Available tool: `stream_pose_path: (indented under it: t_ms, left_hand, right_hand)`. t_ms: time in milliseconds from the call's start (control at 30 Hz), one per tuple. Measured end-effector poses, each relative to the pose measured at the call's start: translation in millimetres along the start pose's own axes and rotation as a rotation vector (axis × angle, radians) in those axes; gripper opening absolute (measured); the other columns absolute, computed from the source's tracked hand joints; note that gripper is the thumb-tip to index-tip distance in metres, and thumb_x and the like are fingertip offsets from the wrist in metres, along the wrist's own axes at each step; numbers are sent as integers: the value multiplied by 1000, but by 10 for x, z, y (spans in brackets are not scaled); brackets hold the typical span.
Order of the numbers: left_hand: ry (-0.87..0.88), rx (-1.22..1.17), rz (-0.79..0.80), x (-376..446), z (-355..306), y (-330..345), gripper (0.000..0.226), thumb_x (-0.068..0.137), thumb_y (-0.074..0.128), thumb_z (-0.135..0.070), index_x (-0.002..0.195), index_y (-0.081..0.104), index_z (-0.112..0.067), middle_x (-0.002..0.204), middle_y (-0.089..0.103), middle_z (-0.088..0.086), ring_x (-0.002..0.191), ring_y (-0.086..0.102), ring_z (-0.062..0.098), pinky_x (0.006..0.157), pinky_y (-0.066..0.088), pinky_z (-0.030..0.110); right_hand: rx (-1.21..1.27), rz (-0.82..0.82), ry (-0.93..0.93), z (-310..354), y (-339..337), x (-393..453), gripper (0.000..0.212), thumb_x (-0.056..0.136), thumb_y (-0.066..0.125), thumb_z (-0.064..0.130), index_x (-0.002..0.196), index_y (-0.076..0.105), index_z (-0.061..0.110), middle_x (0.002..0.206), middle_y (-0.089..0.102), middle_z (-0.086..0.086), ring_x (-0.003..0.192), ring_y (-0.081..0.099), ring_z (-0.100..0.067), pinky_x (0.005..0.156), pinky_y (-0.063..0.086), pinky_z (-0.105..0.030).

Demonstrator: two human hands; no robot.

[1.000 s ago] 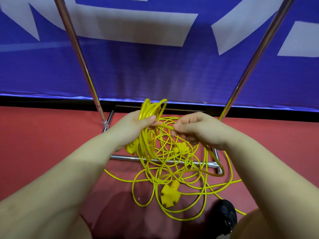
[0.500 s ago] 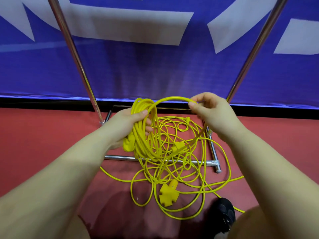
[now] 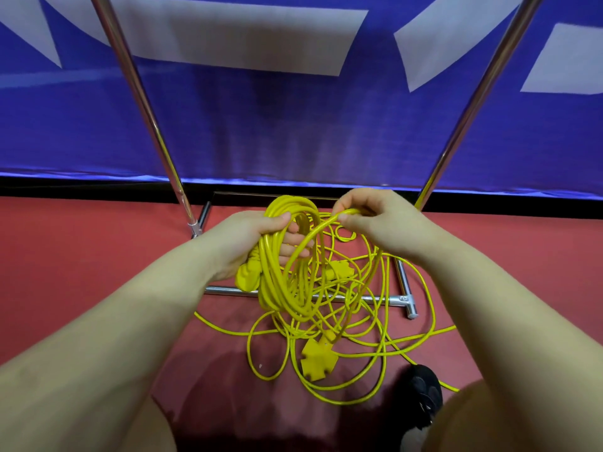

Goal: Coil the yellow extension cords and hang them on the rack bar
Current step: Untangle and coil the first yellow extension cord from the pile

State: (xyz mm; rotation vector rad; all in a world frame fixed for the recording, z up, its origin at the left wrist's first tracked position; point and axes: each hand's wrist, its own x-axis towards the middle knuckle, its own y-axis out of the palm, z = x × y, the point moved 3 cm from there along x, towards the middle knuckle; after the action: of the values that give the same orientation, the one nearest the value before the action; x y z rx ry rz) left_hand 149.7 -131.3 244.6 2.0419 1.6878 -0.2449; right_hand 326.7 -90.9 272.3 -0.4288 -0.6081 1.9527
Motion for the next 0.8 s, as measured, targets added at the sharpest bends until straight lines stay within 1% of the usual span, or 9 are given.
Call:
stream_pose_path:
  t_ms: [100,167,233,333,433,533,600,667,800]
  left_hand:
    - [-2,23,21,14,37,32,21,96,42,-17,90,55,-2,74,73,12,66,71,20,63,57,30]
    - [3,44,27,21,61,49,20,96,42,-16,90,56,-3,73,72,11,63,70,19,60,57,29]
    - [24,84,22,24,68,54,19,97,43,-17,90,56,-5,70,72,7,58,68,16,57,56,27]
    - [76,197,18,18,64,59,18,96,44,-16,89,58,-7,64,70,1,49,61,9,51,54,22]
    - [76,260,40,22,91,76,17,96,45,-15,88,58,-7,63,69,1,51,61,9,53,54,23]
    - [65,234,55,22,117,79,16,96,45,-14,89,58,-6,65,68,2,56,65,12,58,55,26]
    - [90,228,47,10,107,77,15,95,45,-11,87,57,-6,60,61,0,49,59,11,52,52,23]
    - [104,131,61,2,87,75,15,95,45,-11,84,54,-7,57,52,-1,45,50,10,48,47,22]
    - [151,8,4,14,-10,-26,17,95,44,-14,82,54,-9,55,47,-4,45,46,7,47,46,20]
  right_hand:
    - [-67,30,-25,-3,130,18,20,87,61,13,76,60,30,75,61,-5,70,55,-19,73,50,-36]
    - [-131,-4,-50,-13,184,28,15,85,63,17,79,61,30,79,66,-3,74,61,-19,78,50,-36]
    - [-152,-88,-63,-13,199,39,11,81,69,21,83,60,27,75,64,2,70,59,-14,73,49,-31]
    - [-105,-173,-46,-14,196,51,23,75,76,27,80,54,25,65,54,7,58,48,-5,61,40,-23]
    - [-86,-171,-25,-20,211,66,27,72,79,26,69,52,27,60,55,8,50,48,0,55,39,-18]
    - [11,-139,-16,-5,229,66,27,70,81,21,65,55,25,56,56,8,44,47,1,54,41,-21]
    - [74,-113,-17,-3,214,63,24,70,81,20,67,57,23,58,57,5,47,49,1,55,43,-24]
    - [49,-86,-5,-40,204,68,20,73,78,27,71,59,21,64,63,-3,57,56,-11,62,48,-33]
    - [-310,123,128,-266,256,66,21,87,62,37,78,58,19,83,70,-9,79,66,-24,79,53,-40]
